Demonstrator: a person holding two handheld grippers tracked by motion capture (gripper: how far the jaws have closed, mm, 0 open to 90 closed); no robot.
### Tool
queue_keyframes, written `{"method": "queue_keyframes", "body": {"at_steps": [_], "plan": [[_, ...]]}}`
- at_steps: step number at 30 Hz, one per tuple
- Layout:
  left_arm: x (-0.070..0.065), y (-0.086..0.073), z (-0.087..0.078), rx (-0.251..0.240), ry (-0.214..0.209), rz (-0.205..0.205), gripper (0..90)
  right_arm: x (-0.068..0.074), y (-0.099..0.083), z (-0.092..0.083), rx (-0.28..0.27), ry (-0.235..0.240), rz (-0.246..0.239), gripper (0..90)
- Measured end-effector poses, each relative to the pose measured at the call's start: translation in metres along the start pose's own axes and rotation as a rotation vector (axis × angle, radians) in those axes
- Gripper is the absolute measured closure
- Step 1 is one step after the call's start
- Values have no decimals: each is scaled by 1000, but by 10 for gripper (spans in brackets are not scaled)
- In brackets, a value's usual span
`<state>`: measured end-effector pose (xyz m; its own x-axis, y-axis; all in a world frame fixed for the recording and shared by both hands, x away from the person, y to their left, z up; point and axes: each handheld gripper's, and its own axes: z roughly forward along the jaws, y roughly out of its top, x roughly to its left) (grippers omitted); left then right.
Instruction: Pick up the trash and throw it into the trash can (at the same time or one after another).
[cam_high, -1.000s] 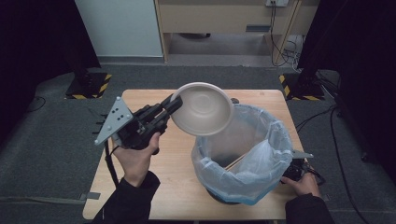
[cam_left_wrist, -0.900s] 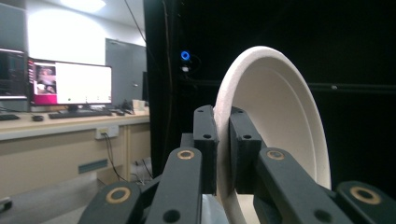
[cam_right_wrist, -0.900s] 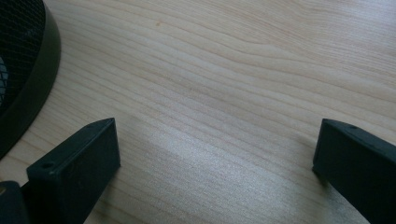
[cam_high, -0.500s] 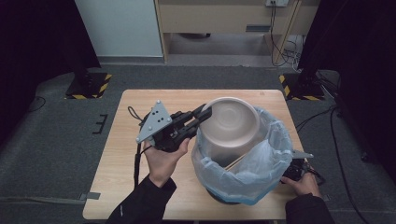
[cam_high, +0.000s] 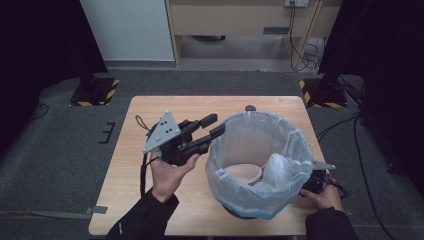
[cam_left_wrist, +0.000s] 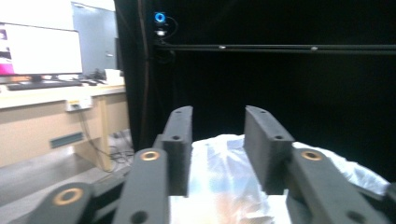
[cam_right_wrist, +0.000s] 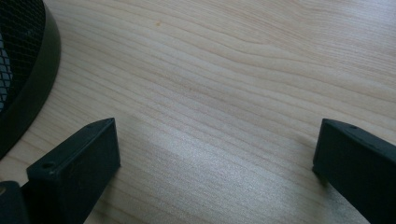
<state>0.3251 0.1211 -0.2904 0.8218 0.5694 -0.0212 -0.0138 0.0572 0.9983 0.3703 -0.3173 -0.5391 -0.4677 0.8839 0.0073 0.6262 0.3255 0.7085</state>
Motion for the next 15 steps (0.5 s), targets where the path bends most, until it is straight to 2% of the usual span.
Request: {"method": "queue_keyframes", "body": {"at_steps": [4,7,11,15], "plan": [[10,-6,-26,31,81,22,450,0,0,0,0,0,0,8],[20,-18,-44,72,139,4,365,0,0,0,0,0,0,8],[37,-47,-65,155,210,-43,312,0,0,0,0,0,0,8],[52,-84,-82,281,272,-87,272,0,0,0,0,0,0,8]]}}
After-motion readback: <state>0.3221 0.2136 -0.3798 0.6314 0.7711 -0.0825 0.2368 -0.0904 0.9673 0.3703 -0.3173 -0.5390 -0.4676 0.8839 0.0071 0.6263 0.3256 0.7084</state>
